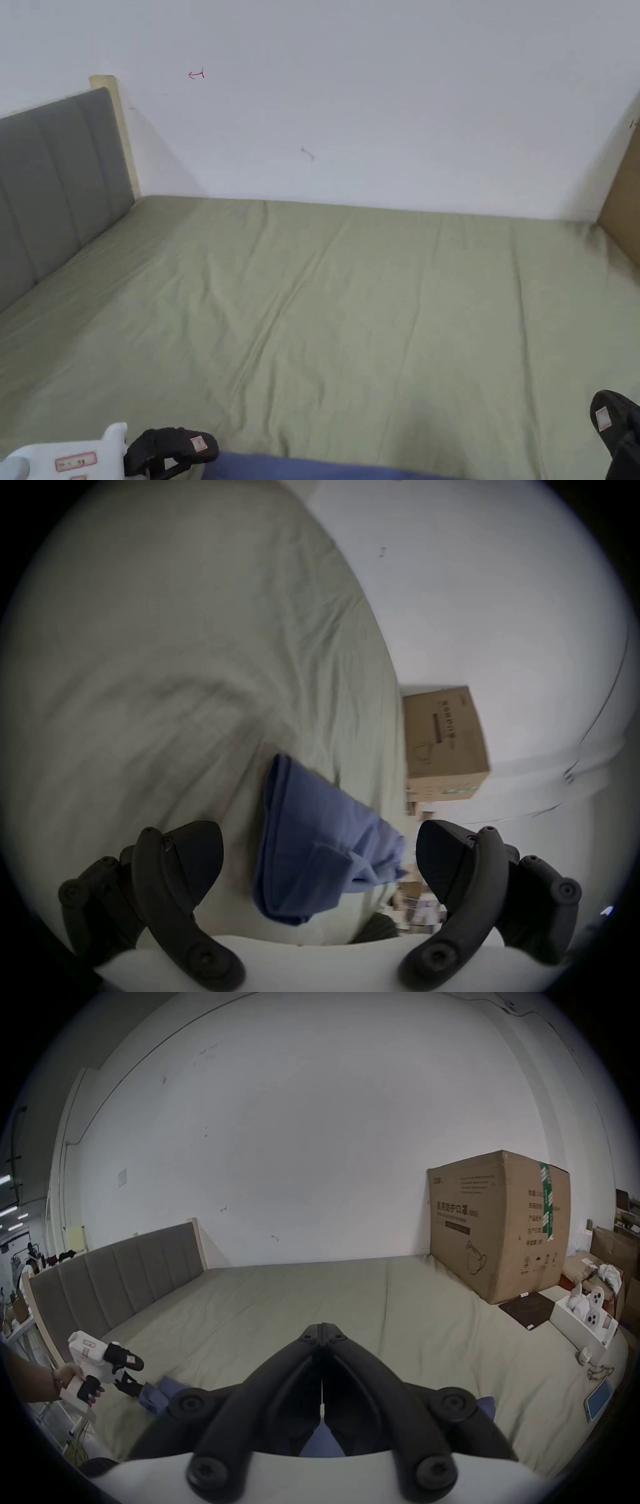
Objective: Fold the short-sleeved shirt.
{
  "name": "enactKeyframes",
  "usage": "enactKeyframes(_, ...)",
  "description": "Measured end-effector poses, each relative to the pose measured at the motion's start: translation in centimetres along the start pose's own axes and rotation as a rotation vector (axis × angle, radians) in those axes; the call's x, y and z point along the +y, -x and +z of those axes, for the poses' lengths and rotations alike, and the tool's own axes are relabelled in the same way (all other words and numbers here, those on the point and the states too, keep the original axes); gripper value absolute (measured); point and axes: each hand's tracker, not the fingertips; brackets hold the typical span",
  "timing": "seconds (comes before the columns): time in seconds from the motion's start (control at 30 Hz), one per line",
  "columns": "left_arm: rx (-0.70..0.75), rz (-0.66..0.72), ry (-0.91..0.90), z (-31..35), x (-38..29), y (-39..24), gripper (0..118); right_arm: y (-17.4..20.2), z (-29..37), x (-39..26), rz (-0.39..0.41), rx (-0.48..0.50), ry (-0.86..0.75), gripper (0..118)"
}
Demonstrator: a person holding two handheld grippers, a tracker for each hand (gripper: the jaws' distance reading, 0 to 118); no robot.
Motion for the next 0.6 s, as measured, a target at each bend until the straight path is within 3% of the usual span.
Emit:
enactKeyframes(0.07,-0.088,0.040,0.057,-1.8,-0.2,1.3,114,0.0,-0.3,-0.1,0.013,-0.003,0.024,0)
enactKeyframes(0.13,-0.172,-0.003,0.089,-3.5,-0.1,0.9,114,-0.3,-0.5,-0.4,-0.009,0.003,0.050,0)
enactKeyframes(0.17,-0.191,0.009,0.114,-4.6,-0.1,0.9,111,-0.5,-0.6,-0.5,-0.027,0.002,0.061,0)
enactKeyframes(0.2,-0.194,0.027,0.129,-5.4,-1.1,0.5,100,-0.7,-0.8,-0.6,-0.045,-0.004,0.069,0)
enactKeyframes(0.23,-0.178,0.013,0.113,-6.0,-1.3,0.4,69,-0.9,-0.9,-0.9,-0.061,-0.009,0.076,0)
enactKeyframes(0.27,-0.118,-0.017,0.068,-6.4,-1.6,0.4,8,-1.1,-1.1,-1.0,-0.072,-0.014,0.081,0)
enactKeyframes(0.33,0.212,-0.077,0.039,-7.9,-3.9,0.0,8,-1.4,-1.3,-1.4,-0.093,-0.023,0.094,0)
enactKeyframes(0.37,0.020,-0.063,0.005,-7.5,-4.6,-0.1,8,-1.4,-1.4,-1.6,-0.102,-0.025,0.102,0)
enactKeyframes(0.4,0.037,-0.075,-0.005,-7.0,-4.6,-1.3,8,-1.5,-1.5,-1.7,-0.109,-0.026,0.112,0)
enactKeyframes(0.47,0.163,-0.194,0.019,-6.8,-3.9,-3.2,8,-1.6,-1.5,-1.7,-0.110,-0.026,0.124,0)
enactKeyframes(0.6,0.459,-0.577,-0.012,-4.4,-5.2,-10.3,8,-1.8,-1.2,-1.2,-0.093,-0.008,0.121,0)
